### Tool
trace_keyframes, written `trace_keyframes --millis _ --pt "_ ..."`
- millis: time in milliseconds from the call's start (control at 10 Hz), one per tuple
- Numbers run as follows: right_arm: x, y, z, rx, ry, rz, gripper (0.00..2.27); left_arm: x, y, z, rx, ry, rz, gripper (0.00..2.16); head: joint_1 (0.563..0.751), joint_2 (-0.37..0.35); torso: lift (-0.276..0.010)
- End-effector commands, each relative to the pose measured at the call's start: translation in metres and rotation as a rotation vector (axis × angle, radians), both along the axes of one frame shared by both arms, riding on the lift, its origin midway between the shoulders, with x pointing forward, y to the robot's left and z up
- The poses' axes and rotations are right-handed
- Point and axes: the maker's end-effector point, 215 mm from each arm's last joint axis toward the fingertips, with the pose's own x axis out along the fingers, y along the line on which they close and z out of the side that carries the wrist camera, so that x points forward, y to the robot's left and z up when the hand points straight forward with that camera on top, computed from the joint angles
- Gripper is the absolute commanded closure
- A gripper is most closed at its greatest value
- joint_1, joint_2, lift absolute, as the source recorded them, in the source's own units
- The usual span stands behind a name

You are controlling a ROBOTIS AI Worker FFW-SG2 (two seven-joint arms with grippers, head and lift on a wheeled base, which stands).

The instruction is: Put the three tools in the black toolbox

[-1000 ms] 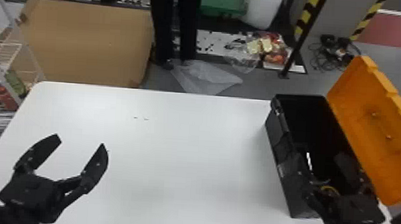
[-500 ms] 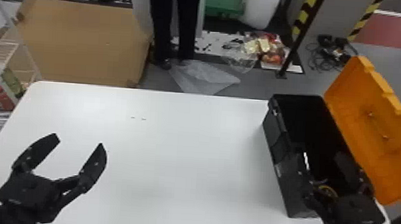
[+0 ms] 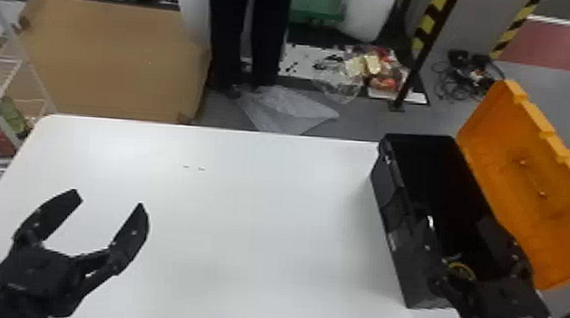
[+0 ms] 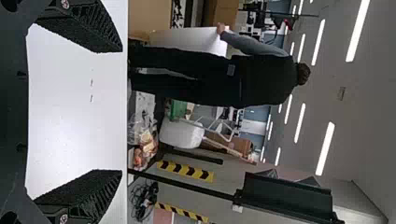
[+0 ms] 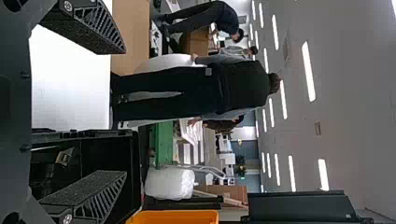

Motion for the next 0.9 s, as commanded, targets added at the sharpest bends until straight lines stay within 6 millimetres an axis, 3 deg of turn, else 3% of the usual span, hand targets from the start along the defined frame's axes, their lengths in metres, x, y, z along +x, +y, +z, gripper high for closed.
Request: trace_keyframes --millis 0,800 --pt "-0.0004 -0.0014 0.0029 0.004 -0.004 -0.001 0.08 0.0001 -0.0002 0.0009 -0.002 -0.003 0.000 0.07 0.695 -0.099 -0.055" --pt "-0.0028 -0.0065 0.0120 0.016 -0.032 -0.001 0.09 -0.0015 -0.0033 0.0012 -0.017 -0.003 0.001 0.07 0.695 -0.115 -0.055"
